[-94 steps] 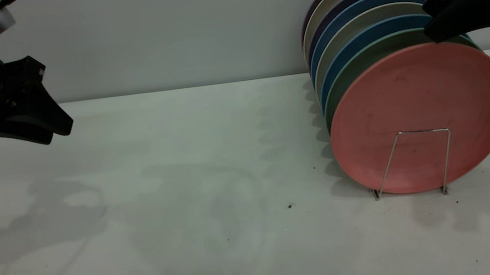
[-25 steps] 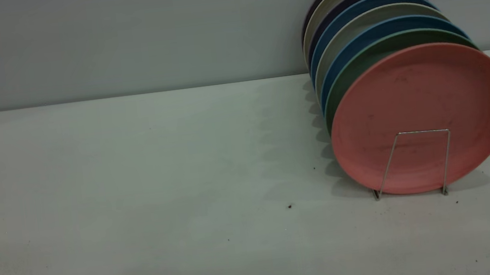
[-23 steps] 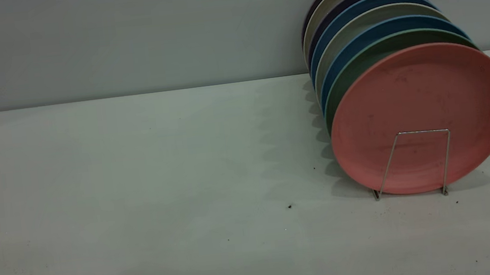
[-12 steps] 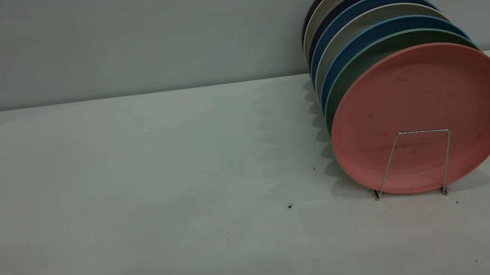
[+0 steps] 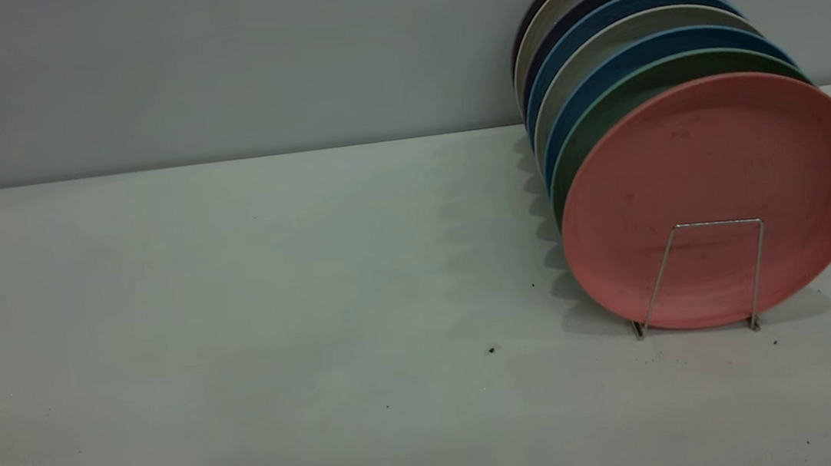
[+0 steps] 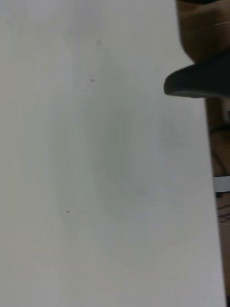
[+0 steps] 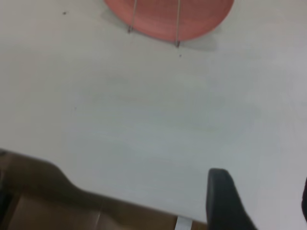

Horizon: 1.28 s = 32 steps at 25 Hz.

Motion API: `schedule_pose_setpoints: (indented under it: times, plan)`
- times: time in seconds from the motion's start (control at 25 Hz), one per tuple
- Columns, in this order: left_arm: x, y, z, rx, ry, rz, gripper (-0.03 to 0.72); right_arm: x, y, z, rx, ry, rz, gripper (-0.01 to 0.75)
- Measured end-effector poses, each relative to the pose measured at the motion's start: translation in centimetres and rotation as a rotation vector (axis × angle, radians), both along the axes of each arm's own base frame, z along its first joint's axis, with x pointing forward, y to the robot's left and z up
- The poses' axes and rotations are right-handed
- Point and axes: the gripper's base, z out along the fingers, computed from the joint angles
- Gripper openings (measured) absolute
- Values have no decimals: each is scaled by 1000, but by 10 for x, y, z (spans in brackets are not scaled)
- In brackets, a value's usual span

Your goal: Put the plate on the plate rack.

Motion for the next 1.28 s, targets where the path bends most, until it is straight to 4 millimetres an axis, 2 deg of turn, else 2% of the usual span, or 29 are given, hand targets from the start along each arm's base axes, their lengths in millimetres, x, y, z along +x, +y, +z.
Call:
schedule_pose_setpoints:
  times: [0.16,0.32,1.28]
  plan:
    - [-12,0,0,-2,-83,0,419,-12,0,1,-2,-85,0,403]
    - [-14,0,0,-2,-97,0,419,-24,1,0,-5,-168,0,403]
    - [-14,0,0,-31,-96,11,419,-25,1,0,-4,-168,1,403]
